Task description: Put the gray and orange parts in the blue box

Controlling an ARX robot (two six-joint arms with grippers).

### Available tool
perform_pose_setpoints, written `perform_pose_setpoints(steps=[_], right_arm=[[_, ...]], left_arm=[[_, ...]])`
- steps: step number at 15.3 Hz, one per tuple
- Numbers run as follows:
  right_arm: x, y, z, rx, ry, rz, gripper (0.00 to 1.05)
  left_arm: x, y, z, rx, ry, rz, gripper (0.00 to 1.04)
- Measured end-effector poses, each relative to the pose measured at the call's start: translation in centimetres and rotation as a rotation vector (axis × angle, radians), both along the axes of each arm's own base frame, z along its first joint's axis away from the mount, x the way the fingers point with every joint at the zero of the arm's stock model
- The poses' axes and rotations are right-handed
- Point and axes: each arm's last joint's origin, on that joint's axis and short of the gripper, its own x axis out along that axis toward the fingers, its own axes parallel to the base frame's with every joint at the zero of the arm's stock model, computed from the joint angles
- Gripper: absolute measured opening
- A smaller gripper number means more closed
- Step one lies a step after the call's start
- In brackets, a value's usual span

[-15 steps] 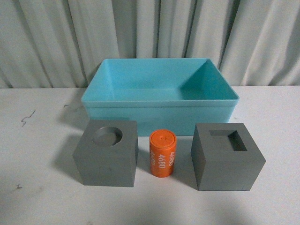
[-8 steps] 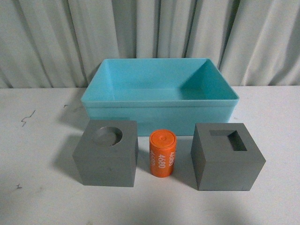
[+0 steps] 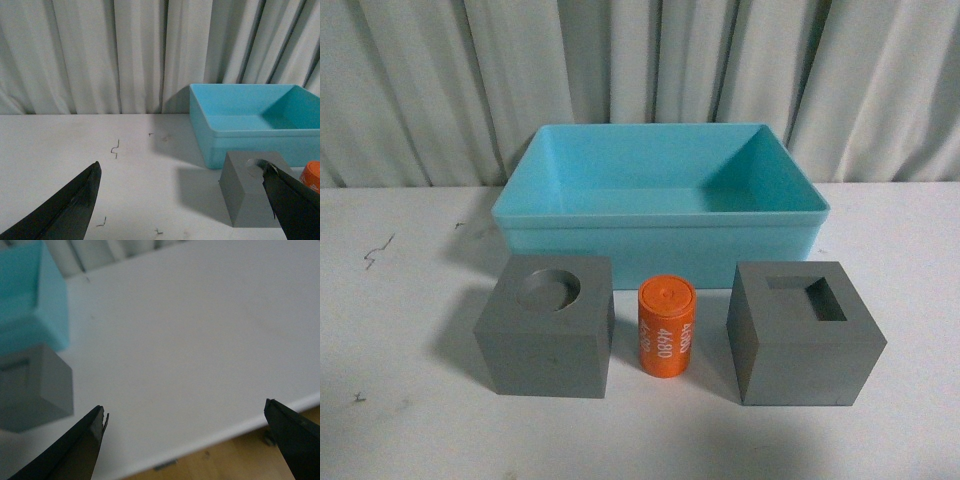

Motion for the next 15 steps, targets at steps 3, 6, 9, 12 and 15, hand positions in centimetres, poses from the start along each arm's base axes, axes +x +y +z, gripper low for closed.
perform_pose_setpoints(steps=[3, 6, 9, 12, 15], right_arm=[[5.5, -2.5, 5.1, -0.046, -0.100, 0.170, 0.98], [11.6, 0.0, 3.9, -0.075, 0.027, 0.418, 0.98], [15.5, 3.7, 1.2, -0.053, 0.165, 0.537, 0.98], [17.6, 6.5, -1.4, -0.039, 0.264, 0.568, 0.98], [18.9, 8.4, -3.1, -0.035, 0.322, 0.562, 0.98]], left_arm=[[0.0, 0.0, 0.0, 0.000, 0.000, 0.000, 0.98], [0.0, 0.0, 0.0, 0.000, 0.000, 0.000, 0.98], [0.0, 0.0, 0.0, 0.000, 0.000, 0.000, 0.98], [0.0, 0.0, 0.0, 0.000, 0.000, 0.000, 0.98], [0.0, 0.0, 0.0, 0.000, 0.000, 0.000, 0.98]])
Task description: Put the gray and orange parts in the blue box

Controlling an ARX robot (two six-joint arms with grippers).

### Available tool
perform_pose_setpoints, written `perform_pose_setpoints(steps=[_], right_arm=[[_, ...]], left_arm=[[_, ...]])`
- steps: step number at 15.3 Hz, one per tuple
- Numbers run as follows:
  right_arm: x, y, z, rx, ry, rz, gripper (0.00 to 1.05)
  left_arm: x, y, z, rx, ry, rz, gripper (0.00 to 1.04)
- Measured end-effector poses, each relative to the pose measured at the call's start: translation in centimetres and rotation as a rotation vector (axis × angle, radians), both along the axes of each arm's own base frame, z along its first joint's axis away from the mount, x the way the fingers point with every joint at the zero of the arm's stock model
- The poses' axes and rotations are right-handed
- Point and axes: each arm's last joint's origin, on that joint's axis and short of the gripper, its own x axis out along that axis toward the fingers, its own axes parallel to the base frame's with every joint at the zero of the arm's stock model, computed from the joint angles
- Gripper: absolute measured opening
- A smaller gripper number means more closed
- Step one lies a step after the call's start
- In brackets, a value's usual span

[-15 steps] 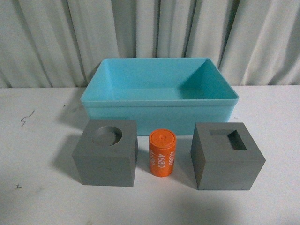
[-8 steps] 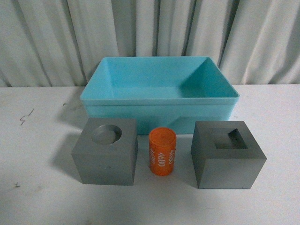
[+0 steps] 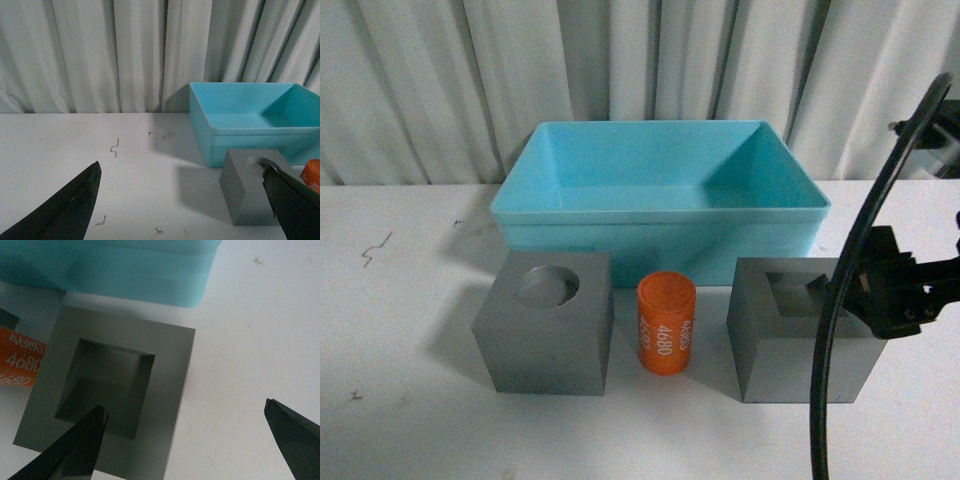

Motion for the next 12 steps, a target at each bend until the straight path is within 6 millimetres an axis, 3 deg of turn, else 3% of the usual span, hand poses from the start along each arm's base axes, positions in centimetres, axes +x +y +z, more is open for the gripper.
perform_pose_setpoints(steps=[7, 12], right_arm=[[2.0, 1.6, -2.1, -0.019, 0.067, -0.073, 0.97], [2.0, 2.3, -2.2, -0.004, 0.084, -0.082, 0.46]], left_arm=[[0.0, 0.0, 0.0, 0.000, 0.000, 0.000, 0.98], [0.0, 0.0, 0.0, 0.000, 0.000, 0.000, 0.98]])
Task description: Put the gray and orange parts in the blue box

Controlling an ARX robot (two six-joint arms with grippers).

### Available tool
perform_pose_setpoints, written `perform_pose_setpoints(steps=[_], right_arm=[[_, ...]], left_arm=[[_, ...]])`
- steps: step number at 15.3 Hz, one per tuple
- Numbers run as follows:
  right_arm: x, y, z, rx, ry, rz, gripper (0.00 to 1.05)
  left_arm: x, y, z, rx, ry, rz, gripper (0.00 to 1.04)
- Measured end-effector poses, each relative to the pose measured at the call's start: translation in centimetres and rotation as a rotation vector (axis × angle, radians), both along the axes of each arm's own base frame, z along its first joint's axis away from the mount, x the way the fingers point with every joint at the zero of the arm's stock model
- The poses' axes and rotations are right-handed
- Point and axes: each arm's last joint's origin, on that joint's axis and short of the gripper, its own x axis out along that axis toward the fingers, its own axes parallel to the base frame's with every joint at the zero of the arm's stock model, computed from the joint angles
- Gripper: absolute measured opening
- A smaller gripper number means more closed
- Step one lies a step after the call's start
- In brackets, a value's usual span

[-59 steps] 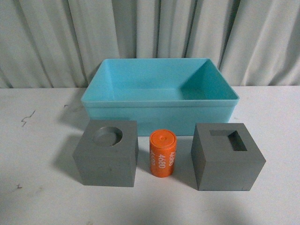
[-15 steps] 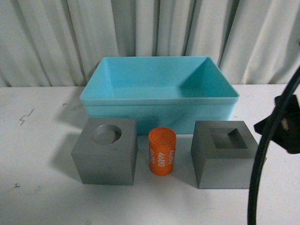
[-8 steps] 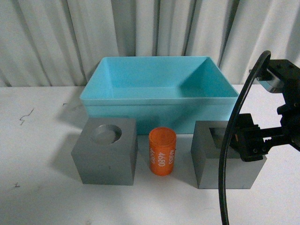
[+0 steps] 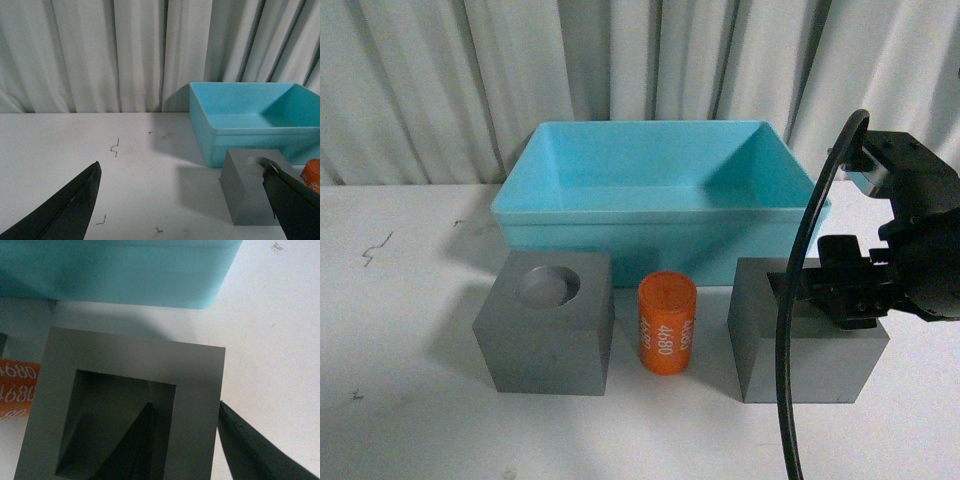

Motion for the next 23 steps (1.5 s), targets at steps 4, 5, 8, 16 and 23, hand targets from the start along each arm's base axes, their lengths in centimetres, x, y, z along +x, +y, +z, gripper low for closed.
perform_pose_setpoints(steps=[4, 5, 8, 16, 23], right_arm=[[-1.7, -1.5, 1.3, 0.011, -0.010, -0.051, 0.19], [-2.1, -2.6, 3.0, 0.033, -0.041, -0.064, 0.19], [-1.0, -5.6, 14.8, 0.103, -0.443, -0.088, 0.19], [11.6, 0.4, 12.1, 0.135, -0.405, 0.002, 0.19], [13.3, 2.7, 7.0, 0.117, -0.264, -0.134, 0.19]], left_arm=[[0.0, 0.0, 0.0, 0.000, 0.000, 0.000, 0.98], [0.0, 0.0, 0.0, 0.000, 0.000, 0.000, 0.98], [0.0, 0.0, 0.0, 0.000, 0.000, 0.000, 0.98], [0.0, 0.0, 0.0, 0.000, 0.000, 0.000, 0.98], [0.0, 0.0, 0.0, 0.000, 0.000, 0.000, 0.98]])
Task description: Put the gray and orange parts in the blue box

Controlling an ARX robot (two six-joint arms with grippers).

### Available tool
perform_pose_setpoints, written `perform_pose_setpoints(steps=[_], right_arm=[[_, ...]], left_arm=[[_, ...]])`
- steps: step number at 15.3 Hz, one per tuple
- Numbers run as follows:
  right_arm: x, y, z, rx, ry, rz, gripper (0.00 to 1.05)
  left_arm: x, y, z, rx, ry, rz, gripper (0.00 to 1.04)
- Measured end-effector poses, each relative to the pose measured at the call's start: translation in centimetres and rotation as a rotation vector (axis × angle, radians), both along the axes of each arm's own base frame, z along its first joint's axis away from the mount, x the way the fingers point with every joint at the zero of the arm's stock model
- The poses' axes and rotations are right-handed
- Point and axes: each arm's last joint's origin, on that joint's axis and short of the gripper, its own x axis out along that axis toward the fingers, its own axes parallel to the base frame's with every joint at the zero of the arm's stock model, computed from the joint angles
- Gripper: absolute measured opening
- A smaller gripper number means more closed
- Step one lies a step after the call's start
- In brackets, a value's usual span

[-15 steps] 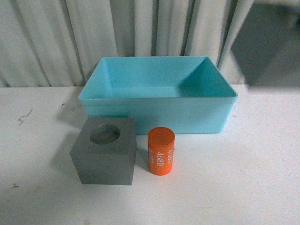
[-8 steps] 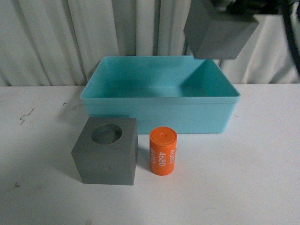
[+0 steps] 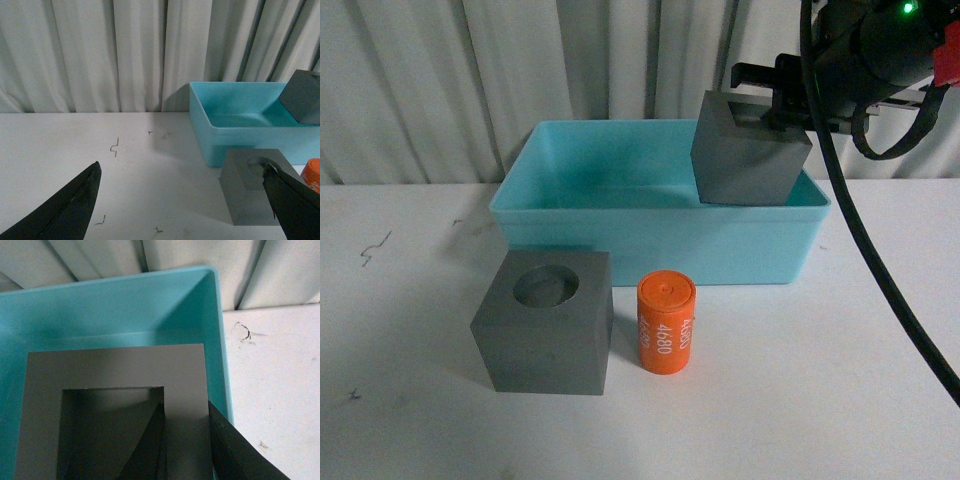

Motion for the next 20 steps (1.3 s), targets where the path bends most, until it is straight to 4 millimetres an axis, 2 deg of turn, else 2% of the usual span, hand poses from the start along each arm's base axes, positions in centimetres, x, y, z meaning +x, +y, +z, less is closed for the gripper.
perform_pose_setpoints(steps=[3, 5, 6, 8, 10, 11, 12, 14, 15, 16, 17, 18, 19, 20], right_arm=[[-0.1, -0.1, -0.4, -0.013, 0.033, -0.015, 0.19], [0.0, -0.3, -0.5, -0.007, 0.027, -0.019, 0.35], [0.2, -0.4, -0.1, 0.005, -0.005, -0.027, 0.48], [-0.9, -1.5, 2.0, 0.060, -0.079, -0.071, 0.72], [-3.8, -3.9, 6.8, 0.151, -0.234, -0.090, 0.94], [-5.5, -5.0, 8.7, 0.178, -0.290, -0.100, 1.00], [-8.0, -6.6, 10.8, 0.196, -0.363, -0.120, 0.98], [-13.1, -9.4, 12.4, 0.215, -0.420, -0.156, 0.98], [-15.4, -10.6, 11.9, 0.215, -0.410, -0.182, 0.98], [-20.5, -12.7, 8.6, 0.210, -0.296, -0.276, 0.98], [-24.5, -13.5, 4.7, 0.252, -0.134, -0.354, 0.98], [-27.6, -13.2, 1.8, 0.271, -0.031, -0.407, 0.98], [-28.9, -12.8, 0.3, 0.277, -0.117, -0.375, 0.95], [-29.3, -12.7, 0.4, 0.188, -0.339, -0.302, 0.84]], left_arm=[[0.0, 0.0, 0.0, 0.000, 0.000, 0.000, 0.98], [0.0, 0.0, 0.0, 0.000, 0.000, 0.000, 0.98], [0.0, 0.0, 0.0, 0.000, 0.000, 0.000, 0.98], [0.0, 0.0, 0.0, 0.000, 0.000, 0.000, 0.98], [0.0, 0.0, 0.0, 0.000, 0.000, 0.000, 0.98], [0.0, 0.0, 0.0, 0.000, 0.000, 0.000, 0.98], [0.0, 0.0, 0.0, 0.000, 0.000, 0.000, 0.98], [0.0, 0.0, 0.0, 0.000, 0.000, 0.000, 0.98], [0.0, 0.0, 0.0, 0.000, 0.000, 0.000, 0.98], [0.0, 0.0, 0.0, 0.000, 0.000, 0.000, 0.98], [0.0, 0.0, 0.0, 0.000, 0.000, 0.000, 0.98], [0.0, 0.0, 0.0, 0.000, 0.000, 0.000, 0.98], [0.0, 0.0, 0.0, 0.000, 0.000, -0.001, 0.98], [0.0, 0.0, 0.0, 0.000, -0.002, 0.000, 0.98]])
